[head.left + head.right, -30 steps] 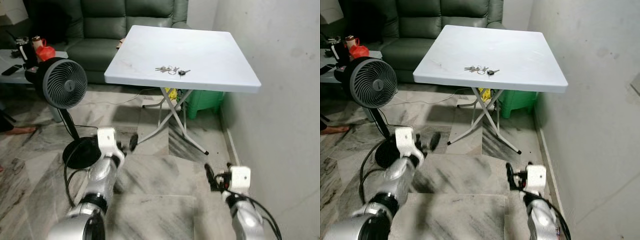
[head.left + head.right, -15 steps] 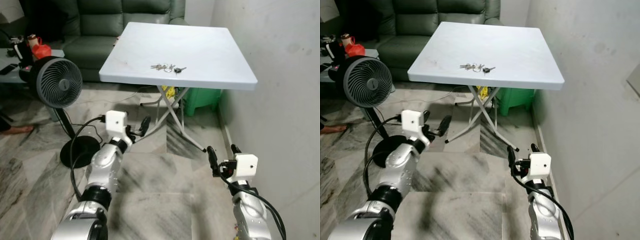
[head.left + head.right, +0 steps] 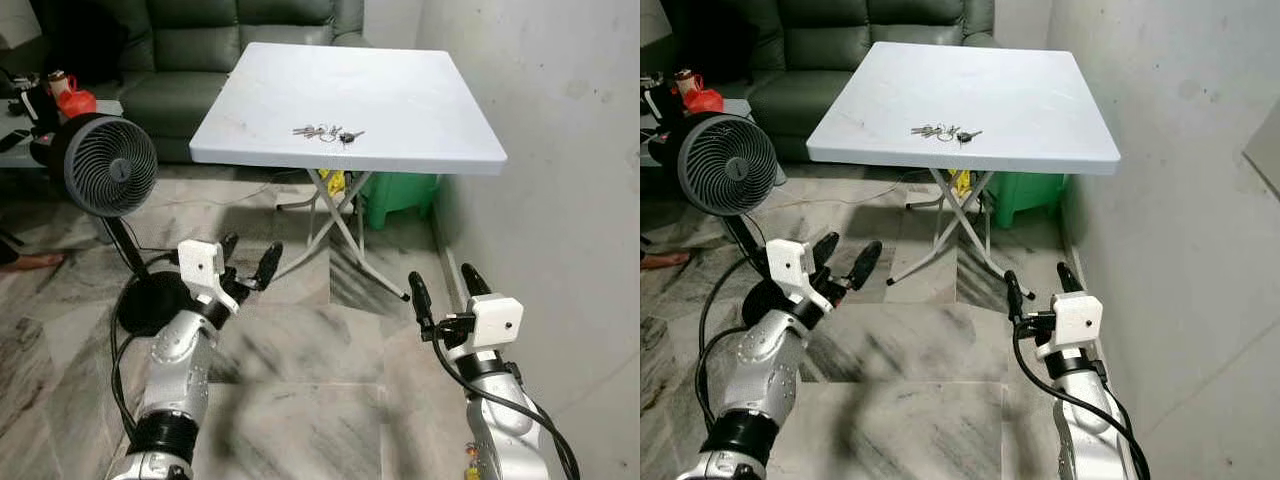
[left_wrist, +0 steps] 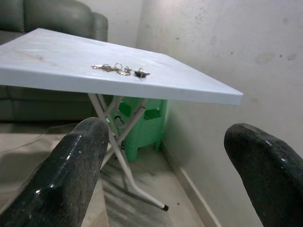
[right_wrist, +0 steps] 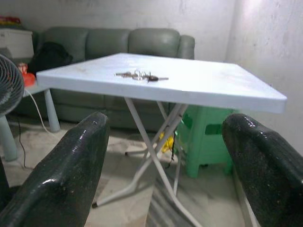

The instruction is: Hang keys on a hook

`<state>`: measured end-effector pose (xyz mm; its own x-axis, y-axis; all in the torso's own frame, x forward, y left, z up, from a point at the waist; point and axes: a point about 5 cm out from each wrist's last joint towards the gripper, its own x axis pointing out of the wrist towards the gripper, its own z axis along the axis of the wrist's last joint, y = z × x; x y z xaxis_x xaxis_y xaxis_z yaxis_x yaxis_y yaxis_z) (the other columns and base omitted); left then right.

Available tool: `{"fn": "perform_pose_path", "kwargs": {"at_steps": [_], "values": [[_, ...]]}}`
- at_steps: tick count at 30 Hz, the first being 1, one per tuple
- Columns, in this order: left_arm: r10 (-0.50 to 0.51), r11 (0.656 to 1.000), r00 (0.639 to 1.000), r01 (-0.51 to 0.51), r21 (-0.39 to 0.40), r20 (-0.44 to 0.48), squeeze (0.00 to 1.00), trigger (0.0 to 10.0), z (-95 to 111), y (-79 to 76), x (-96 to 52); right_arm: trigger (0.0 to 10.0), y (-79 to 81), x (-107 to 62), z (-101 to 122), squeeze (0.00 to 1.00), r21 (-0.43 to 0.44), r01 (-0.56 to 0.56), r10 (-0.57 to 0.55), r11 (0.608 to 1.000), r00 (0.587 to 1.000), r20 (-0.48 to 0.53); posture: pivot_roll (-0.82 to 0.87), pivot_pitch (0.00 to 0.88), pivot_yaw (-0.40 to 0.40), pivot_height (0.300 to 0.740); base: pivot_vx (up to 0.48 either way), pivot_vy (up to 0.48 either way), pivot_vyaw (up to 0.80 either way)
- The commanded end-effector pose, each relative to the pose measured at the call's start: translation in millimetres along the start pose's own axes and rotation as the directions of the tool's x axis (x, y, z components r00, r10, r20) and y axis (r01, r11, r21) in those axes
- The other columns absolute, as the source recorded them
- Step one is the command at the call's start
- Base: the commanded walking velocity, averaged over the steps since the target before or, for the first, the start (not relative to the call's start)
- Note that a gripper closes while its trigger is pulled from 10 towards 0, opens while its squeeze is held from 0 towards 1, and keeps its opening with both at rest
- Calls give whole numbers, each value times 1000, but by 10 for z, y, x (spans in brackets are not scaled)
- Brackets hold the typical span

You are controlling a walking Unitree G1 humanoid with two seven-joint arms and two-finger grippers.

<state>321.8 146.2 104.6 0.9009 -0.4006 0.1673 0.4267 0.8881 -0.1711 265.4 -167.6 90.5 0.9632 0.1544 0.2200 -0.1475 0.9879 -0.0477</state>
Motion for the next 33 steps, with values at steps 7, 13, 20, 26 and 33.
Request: {"fn": "perform_pose_path", "kwargs": {"at_steps": [7,13,20,26,33], "values": [[-26,999,1000,26,34,-2,0,10000,112,-56,121,10000,19,38,49,0,8,9,-9,1000,1000,-9,-53,20,5,740,0,0,0],[-53,998,999,53,40,-12,0,10000,138,-90,167,10000,20,62,73,0,11,13,-13,1000,1000,-9,-55,22,11,740,0,0,0],[-66,997,998,67,39,-14,0,10000,168,-107,228,10000,-1,65,89,0,8,23,-23,1000,1000,-11,-63,25,19,740,0,0,0],[-68,997,998,69,37,-15,0,10000,178,-116,261,10000,-6,67,91,0,6,24,-24,1000,1000,-13,-65,26,20,740,0,0,0],[-76,996,997,77,39,-15,0,10000,184,-141,288,10000,-4,69,94,0,2,23,-23,1000,1000,-13,-65,26,24,740,219,0,0]]}}
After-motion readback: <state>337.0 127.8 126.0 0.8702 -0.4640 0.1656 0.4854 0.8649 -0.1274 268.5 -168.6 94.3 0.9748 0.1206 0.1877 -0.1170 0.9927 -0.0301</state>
